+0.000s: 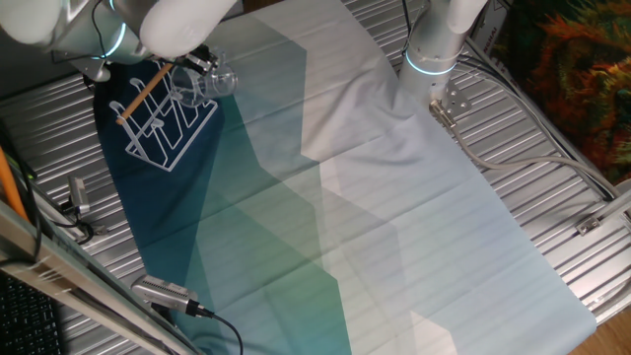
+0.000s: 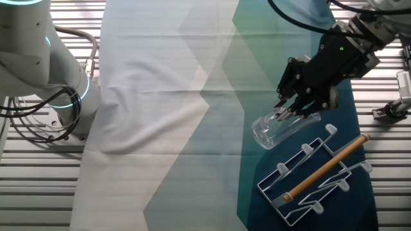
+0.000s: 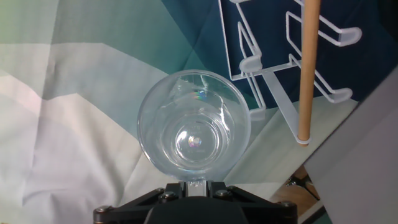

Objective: Put the cup on the cup rack

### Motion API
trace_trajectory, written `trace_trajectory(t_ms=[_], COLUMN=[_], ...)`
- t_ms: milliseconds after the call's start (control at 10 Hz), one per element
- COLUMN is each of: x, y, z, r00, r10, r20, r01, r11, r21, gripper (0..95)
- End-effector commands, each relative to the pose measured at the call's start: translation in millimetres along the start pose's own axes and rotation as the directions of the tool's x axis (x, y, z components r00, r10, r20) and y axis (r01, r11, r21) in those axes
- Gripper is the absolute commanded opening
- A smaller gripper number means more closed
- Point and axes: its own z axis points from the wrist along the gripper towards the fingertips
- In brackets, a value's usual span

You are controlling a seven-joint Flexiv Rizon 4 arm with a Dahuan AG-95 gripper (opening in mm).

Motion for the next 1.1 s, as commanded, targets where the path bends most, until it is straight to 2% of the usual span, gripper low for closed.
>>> trace_trajectory(t_ms=[100,200,400,600,1100], x=[-0.7,-0.7,-0.7,-0.7,-0.7], y=[0.4,0.4,0.4,0.4,0.4], z=[10.2,10.2,10.2,10.2,10.2], r00=[0.998,0.991,0.982,0.983,0.985], r10=[-0.044,-0.105,-0.174,-0.169,-0.161], r20=[0.055,0.080,0.076,0.069,0.061], r01=[0.041,0.102,0.168,0.163,0.156], r11=[0.998,0.994,0.982,0.983,0.985], r21=[0.042,0.041,0.080,0.085,0.074], gripper=[0.0,0.0,0.0,0.0,0.0])
